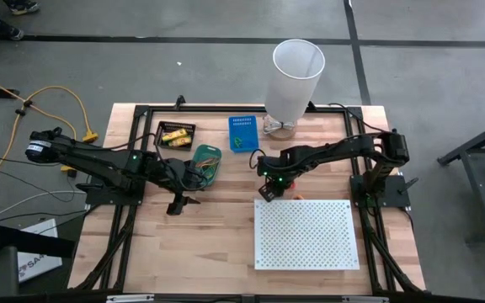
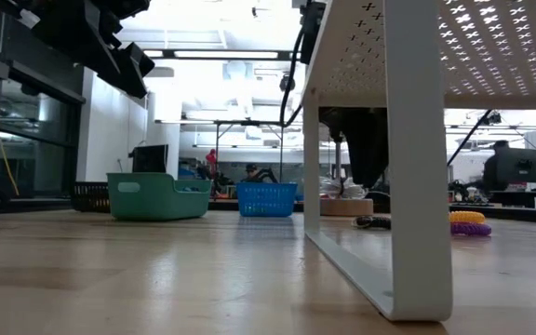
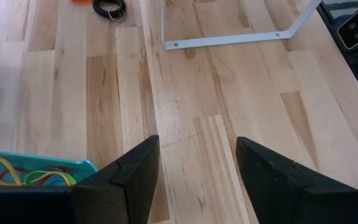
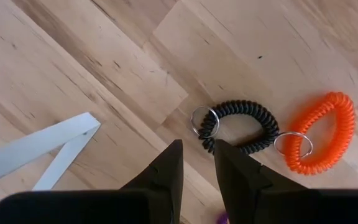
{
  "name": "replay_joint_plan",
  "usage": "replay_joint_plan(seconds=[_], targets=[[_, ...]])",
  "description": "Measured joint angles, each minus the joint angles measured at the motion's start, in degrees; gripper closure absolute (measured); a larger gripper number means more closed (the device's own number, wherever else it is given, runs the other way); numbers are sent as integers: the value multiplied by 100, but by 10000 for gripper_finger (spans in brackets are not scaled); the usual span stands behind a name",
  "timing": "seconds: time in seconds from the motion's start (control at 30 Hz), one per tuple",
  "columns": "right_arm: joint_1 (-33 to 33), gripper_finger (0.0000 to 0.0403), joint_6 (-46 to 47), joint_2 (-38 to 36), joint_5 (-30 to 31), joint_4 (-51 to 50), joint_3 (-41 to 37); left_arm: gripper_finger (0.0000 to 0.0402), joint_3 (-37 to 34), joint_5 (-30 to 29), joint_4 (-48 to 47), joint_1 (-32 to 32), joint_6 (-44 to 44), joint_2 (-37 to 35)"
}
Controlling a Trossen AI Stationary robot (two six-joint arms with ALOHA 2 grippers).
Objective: Pick & Place Office Desk Supplies
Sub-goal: Put the black spring keychain into the blue bin
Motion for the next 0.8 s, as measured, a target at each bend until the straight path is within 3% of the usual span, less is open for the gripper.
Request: replay_joint_plan(seconds=[0.23,0.8], targets=[[-126,323,419,61,199,-59,-53,195,0,1,0,-1,0,0],[-150,323,2520,37,125,1,-22,195,0,1,0,-1,0,0]])
